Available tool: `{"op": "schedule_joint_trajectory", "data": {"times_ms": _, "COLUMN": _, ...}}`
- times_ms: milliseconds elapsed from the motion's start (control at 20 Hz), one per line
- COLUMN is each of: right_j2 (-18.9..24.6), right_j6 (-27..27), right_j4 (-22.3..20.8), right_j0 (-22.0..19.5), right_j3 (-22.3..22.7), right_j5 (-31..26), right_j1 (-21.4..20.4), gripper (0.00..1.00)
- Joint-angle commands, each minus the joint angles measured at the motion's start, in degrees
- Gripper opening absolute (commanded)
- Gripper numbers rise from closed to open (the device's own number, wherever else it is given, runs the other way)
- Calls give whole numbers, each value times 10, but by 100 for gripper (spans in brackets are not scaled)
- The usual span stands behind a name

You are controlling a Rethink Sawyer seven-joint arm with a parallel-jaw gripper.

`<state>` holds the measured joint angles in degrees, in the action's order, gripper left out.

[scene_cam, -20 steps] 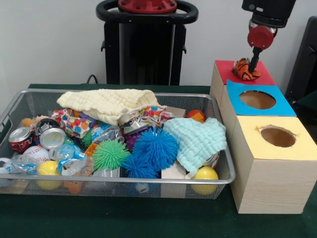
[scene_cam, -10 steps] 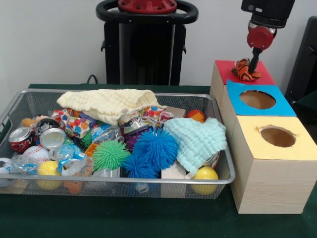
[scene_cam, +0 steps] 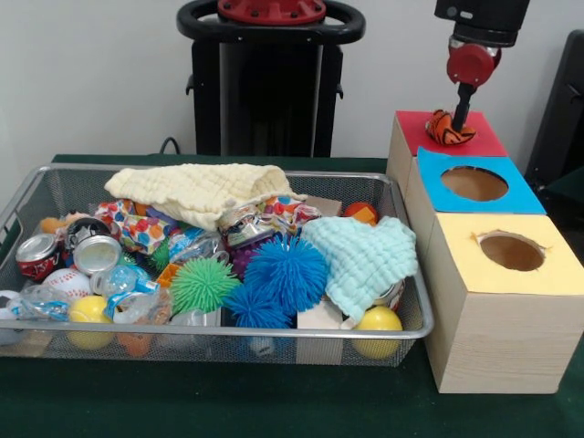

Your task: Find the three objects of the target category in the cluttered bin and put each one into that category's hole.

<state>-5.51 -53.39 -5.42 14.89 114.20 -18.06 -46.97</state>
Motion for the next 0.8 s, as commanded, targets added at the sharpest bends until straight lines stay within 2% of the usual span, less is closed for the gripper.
{"op": "schedule_joint_trajectory", "data": {"times_ms": 50, "right_j2": 9, "right_j6": -148, "right_j4": 5, "right_j0": -15, "right_j3": 73, "right_j5": 10, "right_j1": -2, "gripper": 0}}
{"op": "schedule_joint_trajectory", "data": {"times_ms": 800, "right_j2": -10, "right_j6": -160, "right_j4": 7, "right_j0": 5, "right_j3": 63, "right_j5": 31, "right_j1": 25, "gripper": 0}}
